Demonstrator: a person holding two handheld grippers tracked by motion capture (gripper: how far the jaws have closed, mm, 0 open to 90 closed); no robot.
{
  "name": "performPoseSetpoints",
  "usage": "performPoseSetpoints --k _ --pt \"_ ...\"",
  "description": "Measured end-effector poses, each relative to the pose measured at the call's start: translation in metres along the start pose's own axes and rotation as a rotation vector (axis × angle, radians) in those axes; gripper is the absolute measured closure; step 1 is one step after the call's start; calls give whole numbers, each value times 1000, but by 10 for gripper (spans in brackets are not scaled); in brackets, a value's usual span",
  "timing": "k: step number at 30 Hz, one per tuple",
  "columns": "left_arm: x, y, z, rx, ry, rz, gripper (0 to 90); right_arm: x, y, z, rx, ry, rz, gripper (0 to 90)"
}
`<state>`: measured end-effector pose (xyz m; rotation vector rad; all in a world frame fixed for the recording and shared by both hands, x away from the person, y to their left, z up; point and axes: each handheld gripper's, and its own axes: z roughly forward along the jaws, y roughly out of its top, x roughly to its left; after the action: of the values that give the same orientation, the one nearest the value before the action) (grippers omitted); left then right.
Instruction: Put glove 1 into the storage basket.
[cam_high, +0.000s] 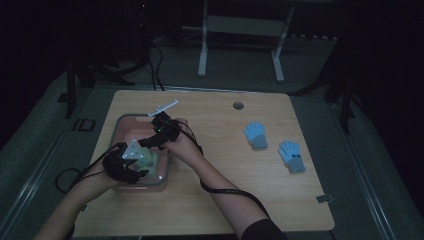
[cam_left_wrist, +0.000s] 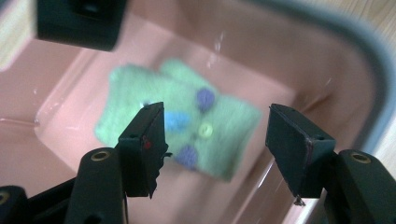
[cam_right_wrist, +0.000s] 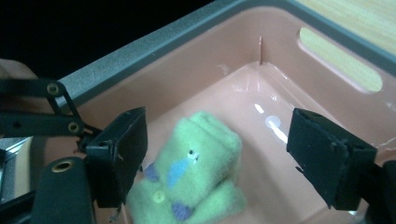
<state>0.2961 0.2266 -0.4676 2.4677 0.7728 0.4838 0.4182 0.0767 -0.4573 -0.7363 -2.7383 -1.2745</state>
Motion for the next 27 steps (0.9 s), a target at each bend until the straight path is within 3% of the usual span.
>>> performPoseSetpoints --k 5,11,16,17,27 --pt "-5 11 -8 -30 2 -19 396 2 -2 -15 -23 23 0 190" --pt "-15 26 -9 -39 4 -4 402 -1 -9 -34 -32 -10 -13 190" --pt "-24 35 -6 -61 -29 1 407 -7 -15 -45 -38 -23 -8 190" --pt "-27 39 -4 -67 -39 9 407 -15 -24 -59 -49 -36 6 192" --pt "-50 62 12 -74 -84 35 407 -32 -59 -87 -34 -86 13 193"
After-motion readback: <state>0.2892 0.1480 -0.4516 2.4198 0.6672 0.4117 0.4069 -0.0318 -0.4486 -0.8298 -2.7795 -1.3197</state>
